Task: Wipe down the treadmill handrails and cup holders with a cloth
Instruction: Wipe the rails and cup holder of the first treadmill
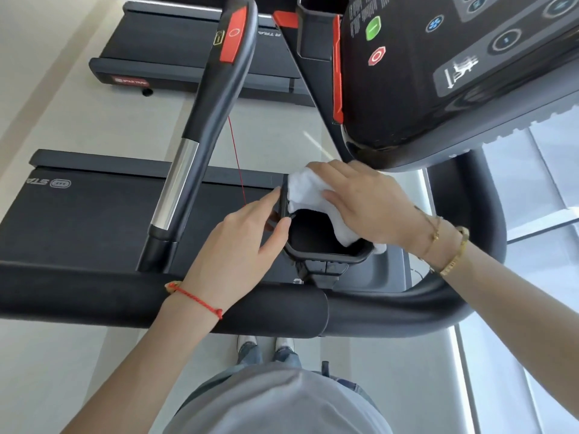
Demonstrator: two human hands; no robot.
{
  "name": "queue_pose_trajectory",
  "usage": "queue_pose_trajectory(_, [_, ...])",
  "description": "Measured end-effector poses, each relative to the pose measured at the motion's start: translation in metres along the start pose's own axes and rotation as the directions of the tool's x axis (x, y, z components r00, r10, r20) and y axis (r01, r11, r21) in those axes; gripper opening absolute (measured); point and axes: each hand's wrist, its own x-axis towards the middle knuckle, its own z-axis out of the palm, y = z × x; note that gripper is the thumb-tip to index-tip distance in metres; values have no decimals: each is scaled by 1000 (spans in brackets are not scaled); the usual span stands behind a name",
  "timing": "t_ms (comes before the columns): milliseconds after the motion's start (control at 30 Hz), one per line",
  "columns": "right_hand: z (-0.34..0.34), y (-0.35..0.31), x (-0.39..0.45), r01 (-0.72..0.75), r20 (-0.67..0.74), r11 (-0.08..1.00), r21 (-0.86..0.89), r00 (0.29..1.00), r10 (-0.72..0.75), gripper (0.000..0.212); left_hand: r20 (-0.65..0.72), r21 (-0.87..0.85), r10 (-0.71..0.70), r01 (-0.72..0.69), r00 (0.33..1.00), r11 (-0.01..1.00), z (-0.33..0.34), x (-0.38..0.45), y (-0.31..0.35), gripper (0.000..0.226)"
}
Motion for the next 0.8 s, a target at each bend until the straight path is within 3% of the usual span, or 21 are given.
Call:
queue_pose_trajectory(133, [7,-5,-28,-169,-19,968,186,984,176,57,13,7,-7,7,1000,1000,0,1,0,53])
queue_pose_trajectory(233, [13,-15,-48,-363,79,824,434,927,366,61,13,11,-3,3,1000,1000,1,2,-2,53])
queue_pose_trajectory(300, [15,-17,-52,-412,104,747,522,900,423,51,15,4,0,0,1000,1000,1,3,-2,53])
queue_pose_trajectory(367, [12,-14,-44,-442,155,696,566,886,437,43,14,2,8,-8,1000,1000,2,3,-2,53])
queue_pose_trajectory(500, [2,-7,-26,-480,247,563,673,863,441,46,6,18,19,-19,1000,1000,2,2,-3,53])
queue_pose_trajectory(633, [17,-22,-52,-549,239,525,651,804,545,24,6,16,20,-20,1000,1000,2,2,-3,52])
queue_pose_trajectory(800, [14,-15,-37,-566,267,442,696,775,573,24,17,24,25,-25,1000,999,2,3,-3,52])
